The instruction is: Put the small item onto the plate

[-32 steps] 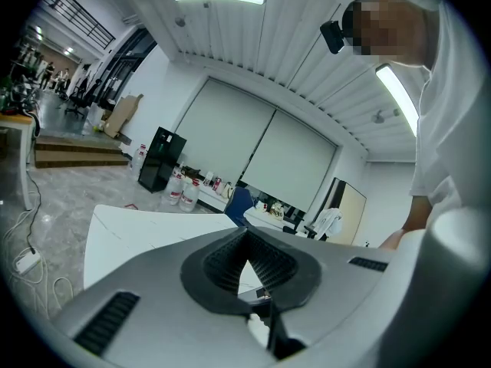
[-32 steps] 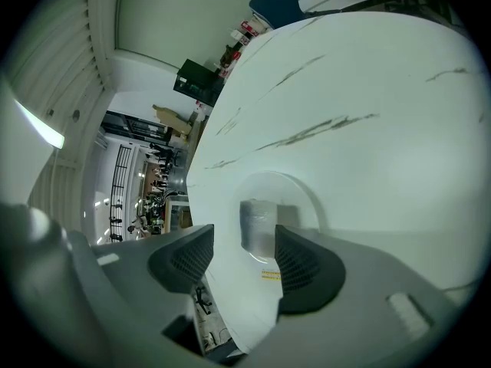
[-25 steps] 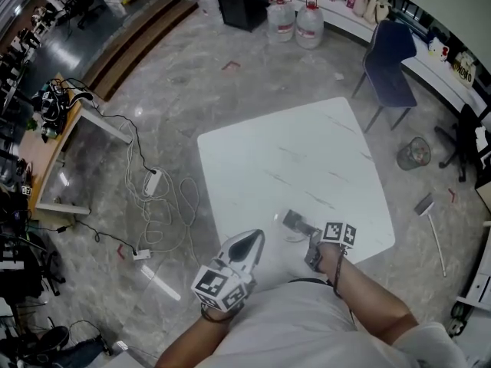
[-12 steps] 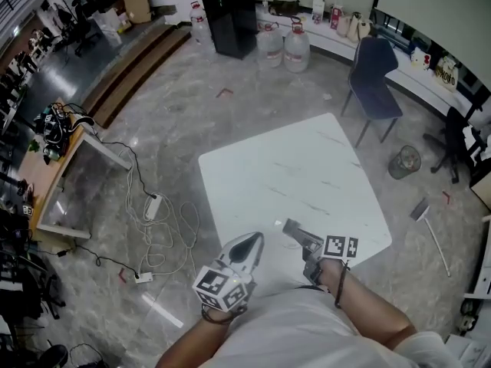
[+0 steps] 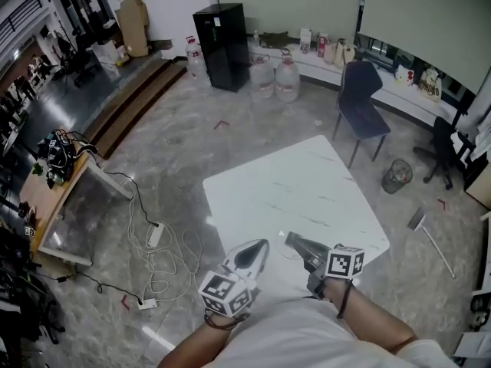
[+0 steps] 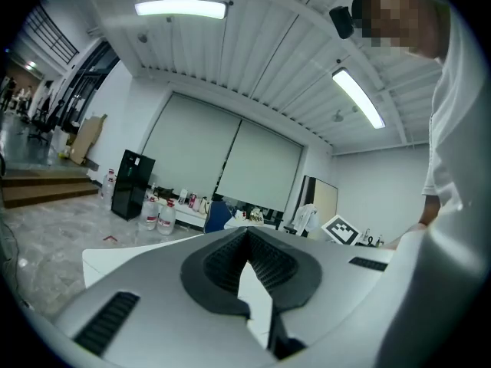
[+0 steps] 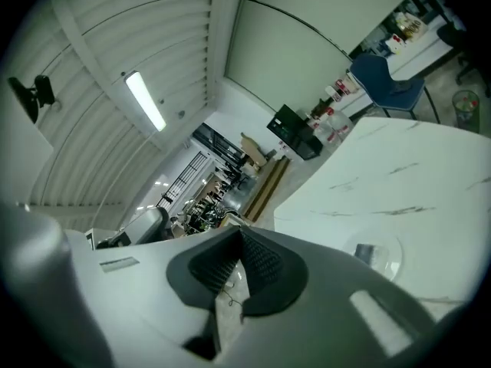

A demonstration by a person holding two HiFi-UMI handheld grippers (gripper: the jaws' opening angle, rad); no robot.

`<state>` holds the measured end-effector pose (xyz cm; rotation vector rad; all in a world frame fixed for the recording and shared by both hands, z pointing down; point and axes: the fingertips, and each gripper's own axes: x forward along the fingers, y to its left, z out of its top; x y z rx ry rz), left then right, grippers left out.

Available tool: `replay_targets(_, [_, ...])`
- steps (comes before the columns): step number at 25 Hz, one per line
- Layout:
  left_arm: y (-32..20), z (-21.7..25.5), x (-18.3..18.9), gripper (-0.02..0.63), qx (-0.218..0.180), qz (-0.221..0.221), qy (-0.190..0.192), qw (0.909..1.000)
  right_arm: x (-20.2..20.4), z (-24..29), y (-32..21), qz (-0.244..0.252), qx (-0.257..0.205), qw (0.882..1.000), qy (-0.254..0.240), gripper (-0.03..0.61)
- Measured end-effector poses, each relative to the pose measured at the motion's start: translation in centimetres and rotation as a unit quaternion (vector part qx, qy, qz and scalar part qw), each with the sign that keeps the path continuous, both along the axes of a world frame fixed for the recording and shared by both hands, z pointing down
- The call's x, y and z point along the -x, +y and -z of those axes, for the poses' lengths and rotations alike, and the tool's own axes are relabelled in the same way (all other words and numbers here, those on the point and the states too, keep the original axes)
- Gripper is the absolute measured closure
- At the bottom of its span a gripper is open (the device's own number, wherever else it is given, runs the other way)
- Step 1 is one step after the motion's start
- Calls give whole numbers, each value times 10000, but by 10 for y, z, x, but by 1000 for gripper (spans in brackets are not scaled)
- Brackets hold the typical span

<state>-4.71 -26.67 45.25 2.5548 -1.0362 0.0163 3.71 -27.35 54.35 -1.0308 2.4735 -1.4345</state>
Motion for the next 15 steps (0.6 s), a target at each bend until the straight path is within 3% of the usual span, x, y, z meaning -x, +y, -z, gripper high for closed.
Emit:
replay_targets(3, [12,16,2,608,-169,-141,-3,9998,13,33,17,85,-630,9976,278,577])
replay_targets(6, [22,33,7,609,-409,-201,-97,9989,24,70,32,133,-1386,9880,674,577])
replay_targets(11, [31,63,10,609,-472,-252,95,9985,41,130,50,190,-2595,9551,1420,577])
replay_targets(15, [42,89,13,609,-565,-283,252,9977,56,167,69,234,-3293,9280,1725,577])
